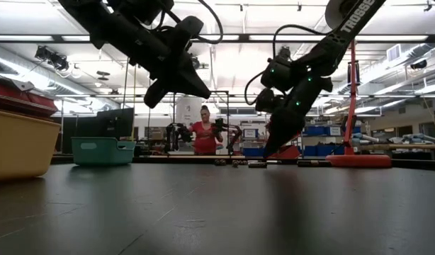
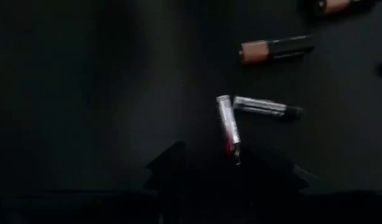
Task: Sort batteries
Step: Put the white battery into the blue bin
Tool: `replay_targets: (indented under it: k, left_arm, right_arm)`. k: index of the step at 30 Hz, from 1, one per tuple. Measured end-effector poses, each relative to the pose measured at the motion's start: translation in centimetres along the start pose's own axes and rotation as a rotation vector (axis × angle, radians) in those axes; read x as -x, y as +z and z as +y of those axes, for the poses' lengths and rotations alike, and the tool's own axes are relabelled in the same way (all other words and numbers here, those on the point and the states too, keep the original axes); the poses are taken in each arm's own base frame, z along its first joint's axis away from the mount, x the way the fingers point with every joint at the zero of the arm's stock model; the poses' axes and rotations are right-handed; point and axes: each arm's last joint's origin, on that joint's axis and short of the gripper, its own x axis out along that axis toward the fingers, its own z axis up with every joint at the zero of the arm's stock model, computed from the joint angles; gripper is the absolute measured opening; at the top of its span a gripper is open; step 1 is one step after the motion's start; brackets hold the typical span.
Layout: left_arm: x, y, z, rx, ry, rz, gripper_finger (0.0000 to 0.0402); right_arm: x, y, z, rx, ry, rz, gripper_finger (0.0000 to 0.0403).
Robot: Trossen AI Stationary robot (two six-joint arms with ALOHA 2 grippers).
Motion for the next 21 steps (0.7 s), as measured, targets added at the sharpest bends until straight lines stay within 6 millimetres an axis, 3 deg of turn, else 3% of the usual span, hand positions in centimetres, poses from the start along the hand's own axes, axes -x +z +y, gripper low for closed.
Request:
replay_targets:
  k: [5, 14, 16, 21]
  left_arm:
    - [0.0, -0.1, -0.2, 0.028, -0.006, 0.003, 0.0009]
    - [0.0, -0.1, -0.2, 0.068, -0.005, 0.005, 0.0009]
    - [0.0, -0.2, -0.2, 0.085, -0.009, 0.007, 0.0009]
    - [0.0, -0.2, -0.2, 0.090, -0.018, 0.016, 0.0009]
  right_arm:
    - [-0.5, 0.9, -0.5, 0.025, -0.009, -0.038, 0.0160]
    - [-3.8, 0.2, -0.6, 0.044, 0.004, 0.054, 0.0152]
    - [-3.9, 0.0, -0.6, 0.051, -0.009, 0.078, 0.0131]
    - [-3.9, -0.3, -0.5, 0.106, 0.001, 0.110, 0.0025]
